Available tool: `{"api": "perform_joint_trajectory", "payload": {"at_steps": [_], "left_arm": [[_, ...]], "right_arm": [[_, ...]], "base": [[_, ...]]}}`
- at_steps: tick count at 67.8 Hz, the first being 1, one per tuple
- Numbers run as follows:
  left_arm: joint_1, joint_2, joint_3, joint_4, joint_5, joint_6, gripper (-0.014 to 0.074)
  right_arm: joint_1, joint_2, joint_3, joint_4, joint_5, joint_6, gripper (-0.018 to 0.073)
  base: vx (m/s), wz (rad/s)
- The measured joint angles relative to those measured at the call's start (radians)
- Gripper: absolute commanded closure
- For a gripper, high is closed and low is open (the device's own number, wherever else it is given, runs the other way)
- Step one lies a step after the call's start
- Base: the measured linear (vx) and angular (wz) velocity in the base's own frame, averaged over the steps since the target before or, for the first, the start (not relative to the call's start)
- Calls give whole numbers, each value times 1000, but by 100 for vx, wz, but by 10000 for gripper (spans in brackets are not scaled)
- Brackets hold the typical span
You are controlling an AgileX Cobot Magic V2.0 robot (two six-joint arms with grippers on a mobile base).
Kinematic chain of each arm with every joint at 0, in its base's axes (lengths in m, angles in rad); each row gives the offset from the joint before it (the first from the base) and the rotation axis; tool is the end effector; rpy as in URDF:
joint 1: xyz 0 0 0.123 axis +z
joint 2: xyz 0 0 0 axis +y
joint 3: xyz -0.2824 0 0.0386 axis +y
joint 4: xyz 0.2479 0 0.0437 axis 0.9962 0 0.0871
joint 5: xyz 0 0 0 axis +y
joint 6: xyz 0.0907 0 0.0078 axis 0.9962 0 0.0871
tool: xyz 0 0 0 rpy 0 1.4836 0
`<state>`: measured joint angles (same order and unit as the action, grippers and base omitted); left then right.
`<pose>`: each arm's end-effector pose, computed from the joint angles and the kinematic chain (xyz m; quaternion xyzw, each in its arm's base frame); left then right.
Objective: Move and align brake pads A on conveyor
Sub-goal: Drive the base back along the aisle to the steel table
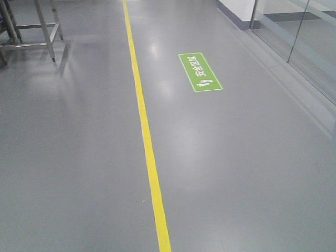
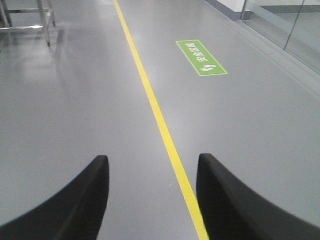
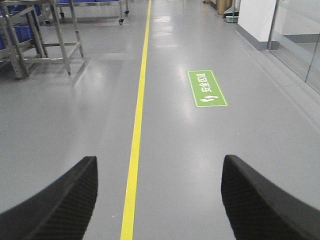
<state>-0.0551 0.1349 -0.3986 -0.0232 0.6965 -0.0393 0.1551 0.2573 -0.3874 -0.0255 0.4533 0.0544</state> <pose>0.0388 -0.0035 0.2751 0.0035 0.8181 -0.0383 0.5738 0.0647 0.0091 0.2863 -0.0451 0.7841 0.0533 0.6167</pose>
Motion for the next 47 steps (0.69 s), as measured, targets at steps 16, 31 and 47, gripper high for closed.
{"api": "perform_joint_trajectory", "payload": {"at_steps": [16, 31, 47], "left_arm": [[0, 0, 0, 0, 0, 0, 225], [0, 0, 0, 0, 0, 0, 225], [0, 0, 0, 0, 0, 0, 225]], "right_arm": [[0, 0, 0, 0, 0, 0, 54], [0, 0, 0, 0, 0, 0, 54], [0, 0, 0, 0, 0, 0, 54]], "base": [[26, 0], [40, 26], [50, 29]]}}
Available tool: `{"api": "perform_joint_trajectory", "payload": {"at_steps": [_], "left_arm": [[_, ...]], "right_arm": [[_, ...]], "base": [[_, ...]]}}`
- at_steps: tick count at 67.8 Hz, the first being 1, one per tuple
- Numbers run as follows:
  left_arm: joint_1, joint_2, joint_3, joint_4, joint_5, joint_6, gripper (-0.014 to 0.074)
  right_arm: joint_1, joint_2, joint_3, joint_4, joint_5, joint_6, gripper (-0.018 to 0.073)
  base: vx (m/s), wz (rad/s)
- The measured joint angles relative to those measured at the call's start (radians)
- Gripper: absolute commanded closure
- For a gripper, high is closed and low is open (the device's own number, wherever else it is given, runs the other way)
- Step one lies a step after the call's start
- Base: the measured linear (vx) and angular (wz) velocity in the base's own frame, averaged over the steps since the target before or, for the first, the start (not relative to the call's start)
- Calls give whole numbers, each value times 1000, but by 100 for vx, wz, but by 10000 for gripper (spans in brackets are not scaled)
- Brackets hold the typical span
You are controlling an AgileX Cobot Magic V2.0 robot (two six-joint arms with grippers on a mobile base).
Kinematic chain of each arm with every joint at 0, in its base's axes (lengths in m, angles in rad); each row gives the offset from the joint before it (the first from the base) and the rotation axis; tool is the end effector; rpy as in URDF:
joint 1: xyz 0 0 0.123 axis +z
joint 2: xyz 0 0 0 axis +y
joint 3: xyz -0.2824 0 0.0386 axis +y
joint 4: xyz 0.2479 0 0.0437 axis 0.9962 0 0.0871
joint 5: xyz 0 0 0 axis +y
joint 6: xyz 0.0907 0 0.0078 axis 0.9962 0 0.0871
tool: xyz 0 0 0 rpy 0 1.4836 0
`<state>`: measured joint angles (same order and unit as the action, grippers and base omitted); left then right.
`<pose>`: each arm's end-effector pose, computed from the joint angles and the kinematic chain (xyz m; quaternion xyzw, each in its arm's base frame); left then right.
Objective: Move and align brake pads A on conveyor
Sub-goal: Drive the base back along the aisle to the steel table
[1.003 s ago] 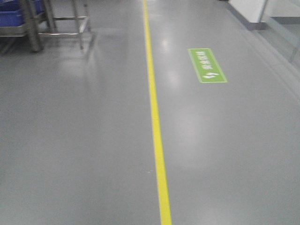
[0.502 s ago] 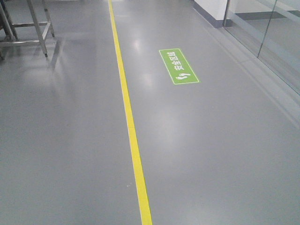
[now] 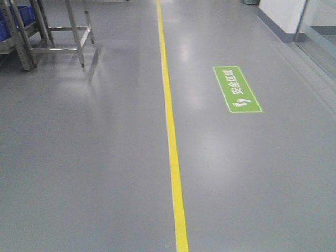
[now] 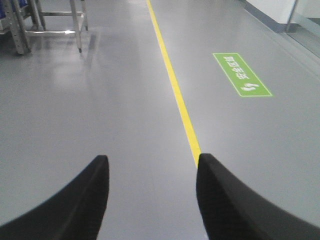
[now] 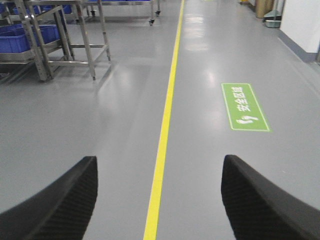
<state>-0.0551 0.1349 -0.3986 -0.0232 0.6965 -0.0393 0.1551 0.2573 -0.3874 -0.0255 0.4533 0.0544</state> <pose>0.0388 -0.0035 0.2751 0.0035 0.8181 -0.0383 0.5738 0.0647 0.0091 0.2863 -0.0451 0.7841 0.0533 0.6167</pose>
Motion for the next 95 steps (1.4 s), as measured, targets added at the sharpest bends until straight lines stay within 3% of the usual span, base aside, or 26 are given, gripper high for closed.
{"api": "perform_joint_trajectory", "payload": {"at_steps": [95], "left_arm": [[0, 0, 0, 0, 17, 0, 225]], "right_arm": [[0, 0, 0, 0, 0, 0, 54]], "base": [[64, 2]]}}
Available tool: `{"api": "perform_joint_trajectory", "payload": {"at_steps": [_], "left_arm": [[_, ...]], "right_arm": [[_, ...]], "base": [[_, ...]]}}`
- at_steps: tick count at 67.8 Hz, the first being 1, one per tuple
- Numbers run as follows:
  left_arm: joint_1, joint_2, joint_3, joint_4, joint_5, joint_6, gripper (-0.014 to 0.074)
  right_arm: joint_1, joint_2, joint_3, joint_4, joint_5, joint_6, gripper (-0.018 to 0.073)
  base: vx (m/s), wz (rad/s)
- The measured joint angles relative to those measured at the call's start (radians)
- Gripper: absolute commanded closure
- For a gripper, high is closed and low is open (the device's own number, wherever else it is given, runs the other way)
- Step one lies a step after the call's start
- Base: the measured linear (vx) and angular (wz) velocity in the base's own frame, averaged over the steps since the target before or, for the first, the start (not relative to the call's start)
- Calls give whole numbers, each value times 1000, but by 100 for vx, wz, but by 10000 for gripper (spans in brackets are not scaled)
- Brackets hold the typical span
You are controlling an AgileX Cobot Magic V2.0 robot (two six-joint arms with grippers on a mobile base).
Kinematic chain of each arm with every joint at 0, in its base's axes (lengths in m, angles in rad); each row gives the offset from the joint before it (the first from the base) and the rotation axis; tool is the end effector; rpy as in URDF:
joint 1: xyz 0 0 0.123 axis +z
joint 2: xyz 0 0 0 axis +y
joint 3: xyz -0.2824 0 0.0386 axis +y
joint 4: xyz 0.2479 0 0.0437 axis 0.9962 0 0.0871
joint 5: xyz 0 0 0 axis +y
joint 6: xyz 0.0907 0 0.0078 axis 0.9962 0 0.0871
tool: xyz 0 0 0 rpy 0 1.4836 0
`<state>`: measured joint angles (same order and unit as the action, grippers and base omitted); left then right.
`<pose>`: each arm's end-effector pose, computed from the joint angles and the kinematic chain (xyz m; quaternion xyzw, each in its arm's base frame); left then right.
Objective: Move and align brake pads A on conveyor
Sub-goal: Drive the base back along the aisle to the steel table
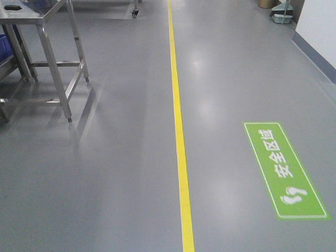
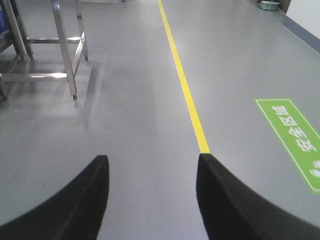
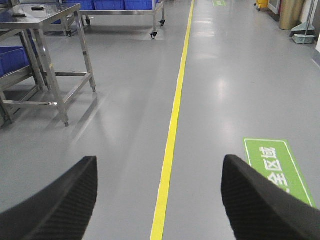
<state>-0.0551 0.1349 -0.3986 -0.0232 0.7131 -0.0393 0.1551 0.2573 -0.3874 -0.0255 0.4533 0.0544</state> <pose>0.0382 -0.0035 0.2737 0.0036 0.8228 -0.0380 0.5670 0.0647 0.0091 0.2863 -0.0451 0.7841 0.0533 0.6167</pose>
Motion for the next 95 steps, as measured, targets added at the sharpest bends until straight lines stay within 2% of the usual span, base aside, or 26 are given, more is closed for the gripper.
{"api": "perform_joint_trajectory", "payload": {"at_steps": [95], "left_arm": [[0, 0, 0, 0, 0, 0, 225]], "right_arm": [[0, 0, 0, 0, 1, 0, 54]], "base": [[72, 1]]}}
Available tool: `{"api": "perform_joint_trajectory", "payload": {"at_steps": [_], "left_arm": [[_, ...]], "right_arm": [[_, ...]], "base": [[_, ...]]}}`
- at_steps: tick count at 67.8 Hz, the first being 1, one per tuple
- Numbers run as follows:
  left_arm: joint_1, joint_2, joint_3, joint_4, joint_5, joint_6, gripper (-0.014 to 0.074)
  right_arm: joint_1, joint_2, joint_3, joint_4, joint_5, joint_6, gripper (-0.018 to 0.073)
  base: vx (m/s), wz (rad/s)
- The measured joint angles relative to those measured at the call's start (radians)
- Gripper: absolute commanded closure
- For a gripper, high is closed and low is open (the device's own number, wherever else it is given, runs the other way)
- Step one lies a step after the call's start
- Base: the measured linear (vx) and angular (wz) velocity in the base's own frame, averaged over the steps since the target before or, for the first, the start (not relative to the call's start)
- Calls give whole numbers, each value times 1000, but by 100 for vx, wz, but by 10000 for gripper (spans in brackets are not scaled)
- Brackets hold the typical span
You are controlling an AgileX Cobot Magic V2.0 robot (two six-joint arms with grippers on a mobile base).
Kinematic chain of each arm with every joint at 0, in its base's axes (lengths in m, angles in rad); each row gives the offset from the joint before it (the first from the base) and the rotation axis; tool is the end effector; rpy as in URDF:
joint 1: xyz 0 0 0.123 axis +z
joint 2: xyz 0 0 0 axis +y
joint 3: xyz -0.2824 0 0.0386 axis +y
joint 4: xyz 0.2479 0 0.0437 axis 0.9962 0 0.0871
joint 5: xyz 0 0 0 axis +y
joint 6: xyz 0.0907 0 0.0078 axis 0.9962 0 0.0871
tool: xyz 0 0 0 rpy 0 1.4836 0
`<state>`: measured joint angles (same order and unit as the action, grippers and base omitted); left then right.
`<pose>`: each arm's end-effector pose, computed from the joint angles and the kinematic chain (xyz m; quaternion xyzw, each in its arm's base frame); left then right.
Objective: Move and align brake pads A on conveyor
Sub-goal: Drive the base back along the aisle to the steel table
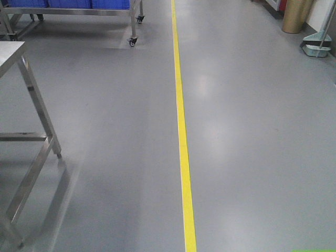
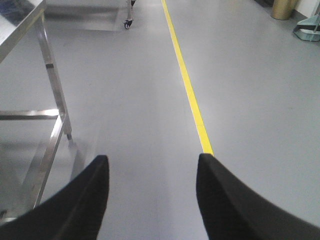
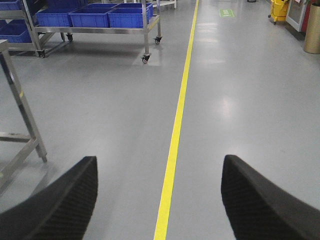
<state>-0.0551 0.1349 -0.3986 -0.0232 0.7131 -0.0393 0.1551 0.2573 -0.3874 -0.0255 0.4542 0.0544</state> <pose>0.0382 -0.0035 0.2737 0.0036 0.8228 -0.0380 0.5670 0.0647 0.0091 0.2862 -0.0451 0.7844 0.0533 0.6163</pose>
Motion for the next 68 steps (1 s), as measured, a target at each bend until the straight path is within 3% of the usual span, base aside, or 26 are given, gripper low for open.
{"api": "perform_joint_trajectory", "payload": {"at_steps": [68], "left_arm": [[0, 0, 0, 0, 0, 0, 225]], "right_arm": [[0, 0, 0, 0, 0, 0, 54]], "base": [[64, -3]]}}
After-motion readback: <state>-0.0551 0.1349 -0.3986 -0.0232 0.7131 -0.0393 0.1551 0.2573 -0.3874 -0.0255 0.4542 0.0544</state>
